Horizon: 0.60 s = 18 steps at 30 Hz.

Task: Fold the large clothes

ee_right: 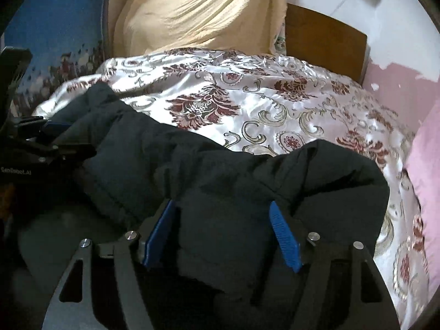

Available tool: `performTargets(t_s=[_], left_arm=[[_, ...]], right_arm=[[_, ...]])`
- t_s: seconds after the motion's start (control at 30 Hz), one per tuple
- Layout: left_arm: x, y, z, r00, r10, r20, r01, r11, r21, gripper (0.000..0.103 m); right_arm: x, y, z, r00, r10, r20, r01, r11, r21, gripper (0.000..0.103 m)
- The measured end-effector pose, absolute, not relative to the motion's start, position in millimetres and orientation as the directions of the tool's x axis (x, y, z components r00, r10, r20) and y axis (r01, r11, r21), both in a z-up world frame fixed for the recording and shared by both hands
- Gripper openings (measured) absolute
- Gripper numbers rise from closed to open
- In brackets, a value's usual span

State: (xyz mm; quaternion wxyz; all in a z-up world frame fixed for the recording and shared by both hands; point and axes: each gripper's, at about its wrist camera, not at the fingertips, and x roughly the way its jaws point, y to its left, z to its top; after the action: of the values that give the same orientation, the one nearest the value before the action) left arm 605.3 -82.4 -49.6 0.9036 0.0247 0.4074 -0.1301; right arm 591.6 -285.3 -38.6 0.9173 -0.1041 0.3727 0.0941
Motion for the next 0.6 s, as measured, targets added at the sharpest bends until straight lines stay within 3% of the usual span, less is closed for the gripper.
performTargets(t_s=[0.3,0.6], left_arm=[[650,-96,-77,0.64,-0.194,-0.744,0.237,0.97,-0.05,0.078],[670,-99,-88,0.658,-0.195,-0.727,0.222,0.973,-0.06,0.079]], right_arm=[[646,-286,-67,0.675,0.073,-0.734,-0.222,0.969,-0.109,0.066],[670,-290,-82,0.705,0.089,-0.703,-0.196,0.978,-0.072,0.067]])
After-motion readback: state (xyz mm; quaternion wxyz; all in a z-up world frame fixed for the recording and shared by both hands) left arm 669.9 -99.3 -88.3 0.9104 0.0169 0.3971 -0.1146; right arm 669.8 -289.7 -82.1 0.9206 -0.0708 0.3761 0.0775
